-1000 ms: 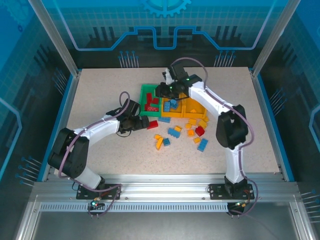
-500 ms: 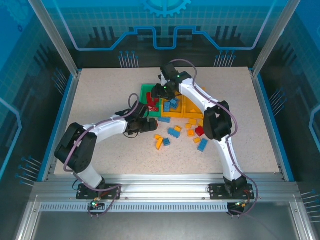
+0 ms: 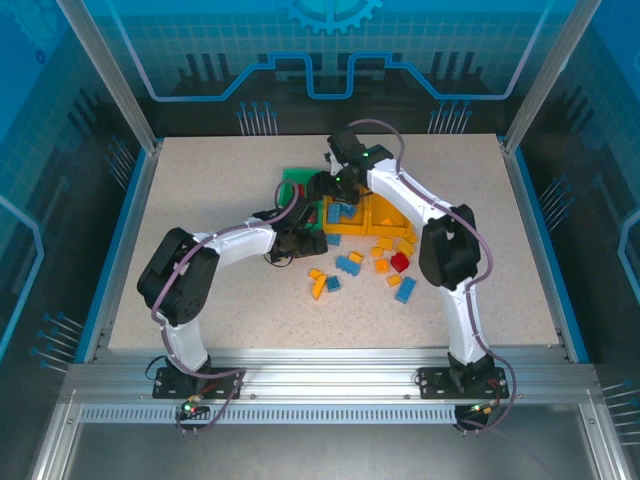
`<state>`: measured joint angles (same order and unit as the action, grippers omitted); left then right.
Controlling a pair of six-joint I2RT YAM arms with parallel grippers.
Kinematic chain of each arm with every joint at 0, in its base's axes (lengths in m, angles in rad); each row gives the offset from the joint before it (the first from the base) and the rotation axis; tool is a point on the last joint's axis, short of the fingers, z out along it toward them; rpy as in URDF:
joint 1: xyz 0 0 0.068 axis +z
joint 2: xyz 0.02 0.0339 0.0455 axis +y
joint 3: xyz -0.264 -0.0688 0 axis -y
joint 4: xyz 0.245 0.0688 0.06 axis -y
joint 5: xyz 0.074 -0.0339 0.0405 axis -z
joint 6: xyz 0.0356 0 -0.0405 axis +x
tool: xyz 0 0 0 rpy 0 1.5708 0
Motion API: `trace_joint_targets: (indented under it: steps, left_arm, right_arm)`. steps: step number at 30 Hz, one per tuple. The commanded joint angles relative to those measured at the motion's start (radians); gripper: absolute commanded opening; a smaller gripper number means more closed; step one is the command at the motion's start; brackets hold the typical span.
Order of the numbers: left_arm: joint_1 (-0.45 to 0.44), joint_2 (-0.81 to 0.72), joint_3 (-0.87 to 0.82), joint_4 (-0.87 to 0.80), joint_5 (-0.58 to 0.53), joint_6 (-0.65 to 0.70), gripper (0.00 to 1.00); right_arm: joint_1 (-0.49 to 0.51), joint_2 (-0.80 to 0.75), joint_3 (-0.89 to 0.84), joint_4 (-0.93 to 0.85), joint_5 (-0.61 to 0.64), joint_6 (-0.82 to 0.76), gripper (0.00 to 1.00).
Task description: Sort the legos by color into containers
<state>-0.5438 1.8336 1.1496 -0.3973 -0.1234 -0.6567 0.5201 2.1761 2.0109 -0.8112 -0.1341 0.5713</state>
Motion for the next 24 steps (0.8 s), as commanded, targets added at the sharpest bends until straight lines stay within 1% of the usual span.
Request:
trace_joint_targets:
  steps: [1,7,9,10,11,15,18,21,24]
  left_arm:
    - [-0.014,0.030,0.039,-0.055,-0.050,-0.021,0.99]
    - [-0.017,0.083,0.086,-0.076,-0.077,-0.016,0.98]
    - [-0.017,0.100,0.103,-0.079,-0.088,-0.011,0.94]
    - [-0.016,0.107,0.110,-0.078,-0.088,-0.008,0.91]
    - [-0.016,0.116,0.120,-0.077,-0.083,0.002,0.85]
    - [-0.019,0.137,0.140,-0.098,-0.090,0.020,0.61]
    - [-0.018,0.120,0.118,-0.092,-0.085,0.020,0.51]
    - [-0.019,0.076,0.093,-0.095,-0.085,0.018,0.50]
    - [-0.019,-0.005,0.072,-0.106,-0.094,0.021,0.51]
  right_arm:
    - [-0.014,-0.107,-0.063,0.018,0.031,-0.011,0.74]
    - [-0.034,-0.246,-0.226,0.091,0.045,-0.005,0.74]
    - [-0.035,-0.294,-0.272,0.104,0.060,-0.016,0.75]
    - [-0.036,-0.311,-0.291,0.105,0.077,-0.021,0.76]
    - [-0.037,-0.333,-0.315,0.103,0.097,-0.026,0.77]
    - [-0.075,-0.422,-0.424,0.111,0.130,-0.026,0.80]
    - [-0.120,-0.481,-0.501,0.125,0.126,-0.023,0.81]
    - [-0.155,-0.534,-0.569,0.122,0.137,-0.042,0.80]
    - [-0.161,-0.584,-0.638,0.096,0.211,-0.089,0.80]
